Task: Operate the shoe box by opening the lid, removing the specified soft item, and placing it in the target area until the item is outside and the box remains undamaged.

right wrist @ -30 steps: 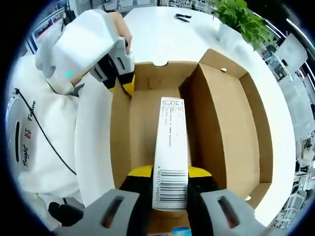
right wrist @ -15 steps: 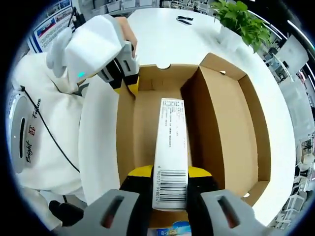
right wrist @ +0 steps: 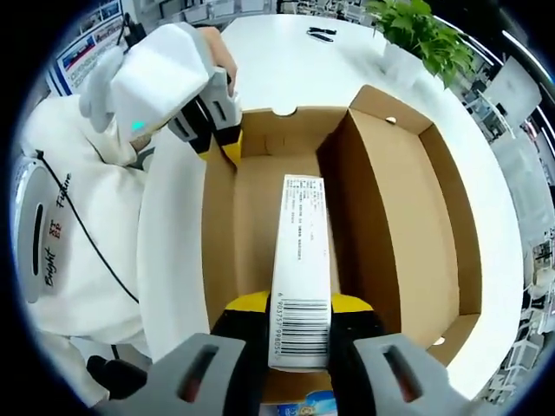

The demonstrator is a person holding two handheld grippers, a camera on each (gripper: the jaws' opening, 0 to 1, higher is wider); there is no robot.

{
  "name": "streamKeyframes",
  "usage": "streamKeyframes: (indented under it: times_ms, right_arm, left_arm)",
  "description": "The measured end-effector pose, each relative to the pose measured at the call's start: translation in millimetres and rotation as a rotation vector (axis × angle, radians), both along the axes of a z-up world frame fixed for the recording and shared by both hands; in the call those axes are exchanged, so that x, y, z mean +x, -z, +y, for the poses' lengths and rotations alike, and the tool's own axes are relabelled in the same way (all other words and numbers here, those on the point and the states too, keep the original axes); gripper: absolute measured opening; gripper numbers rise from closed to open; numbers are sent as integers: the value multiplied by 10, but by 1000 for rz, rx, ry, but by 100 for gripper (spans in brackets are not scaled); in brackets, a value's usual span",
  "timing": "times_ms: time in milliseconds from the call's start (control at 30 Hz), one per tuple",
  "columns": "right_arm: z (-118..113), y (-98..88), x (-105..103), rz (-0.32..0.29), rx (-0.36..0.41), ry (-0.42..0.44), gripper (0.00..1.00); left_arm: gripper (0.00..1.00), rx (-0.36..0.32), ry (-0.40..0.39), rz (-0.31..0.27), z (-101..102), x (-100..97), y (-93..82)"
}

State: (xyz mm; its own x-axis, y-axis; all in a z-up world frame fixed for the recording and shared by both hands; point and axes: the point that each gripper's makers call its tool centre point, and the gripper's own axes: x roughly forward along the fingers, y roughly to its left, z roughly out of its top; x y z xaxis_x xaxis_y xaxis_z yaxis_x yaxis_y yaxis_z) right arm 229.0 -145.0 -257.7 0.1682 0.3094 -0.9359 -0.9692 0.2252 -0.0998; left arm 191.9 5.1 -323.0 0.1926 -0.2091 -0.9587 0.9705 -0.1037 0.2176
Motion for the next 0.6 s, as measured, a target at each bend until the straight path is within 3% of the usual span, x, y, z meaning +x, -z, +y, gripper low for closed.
streamKeyframes:
  times_ms: [233,300,400,600]
  right_arm:
    - [-100,0,38,-15,-22,27,22]
    - [-57,0,167,-95,39,82,22]
    - [-91,73,66,-30,54,64,22]
    - [-148,-70,124,-88,57,82,22]
  left_arm:
    - [6,0,-5,2,2,4,-2]
    - [6,-1,-4,0,4,3,-2]
    - [6,-5,-1,-4,4,4,-5]
    - [6,-4,-2,0,6,3,-7]
